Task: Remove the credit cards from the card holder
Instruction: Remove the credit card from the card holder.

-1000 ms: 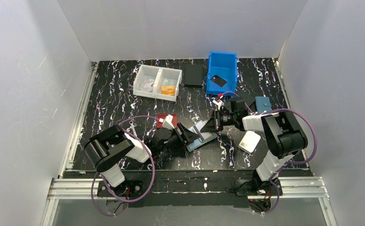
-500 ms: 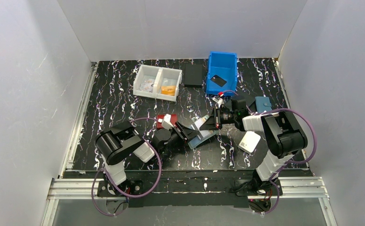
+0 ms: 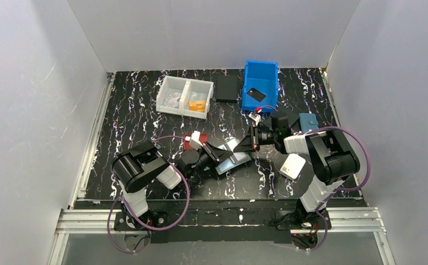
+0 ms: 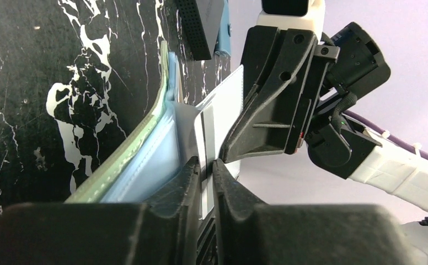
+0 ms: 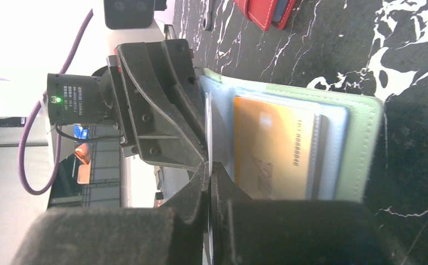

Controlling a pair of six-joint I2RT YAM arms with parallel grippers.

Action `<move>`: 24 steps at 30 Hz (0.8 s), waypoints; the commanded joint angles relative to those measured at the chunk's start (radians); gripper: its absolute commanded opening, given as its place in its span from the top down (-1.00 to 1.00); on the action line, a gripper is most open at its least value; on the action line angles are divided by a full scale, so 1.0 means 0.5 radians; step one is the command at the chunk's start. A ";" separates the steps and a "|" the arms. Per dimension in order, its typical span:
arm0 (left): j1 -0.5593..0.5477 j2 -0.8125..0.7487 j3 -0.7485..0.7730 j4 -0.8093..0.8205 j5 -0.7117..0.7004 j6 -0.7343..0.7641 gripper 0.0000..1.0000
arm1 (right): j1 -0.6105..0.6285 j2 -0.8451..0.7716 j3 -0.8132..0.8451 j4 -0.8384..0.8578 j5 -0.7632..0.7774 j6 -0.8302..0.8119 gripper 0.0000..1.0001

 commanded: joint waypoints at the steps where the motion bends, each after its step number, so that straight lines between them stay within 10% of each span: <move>1: 0.022 -0.082 0.001 0.082 -0.013 0.035 0.87 | 0.017 0.025 0.007 0.029 -0.085 -0.008 0.97; 15: 0.106 -0.175 -0.142 0.087 0.076 0.056 1.00 | 0.011 0.072 0.044 -0.104 -0.061 -0.124 0.51; 24: 0.150 -0.173 -0.184 0.102 0.190 0.054 1.00 | 0.000 0.092 0.056 -0.107 -0.086 -0.135 0.92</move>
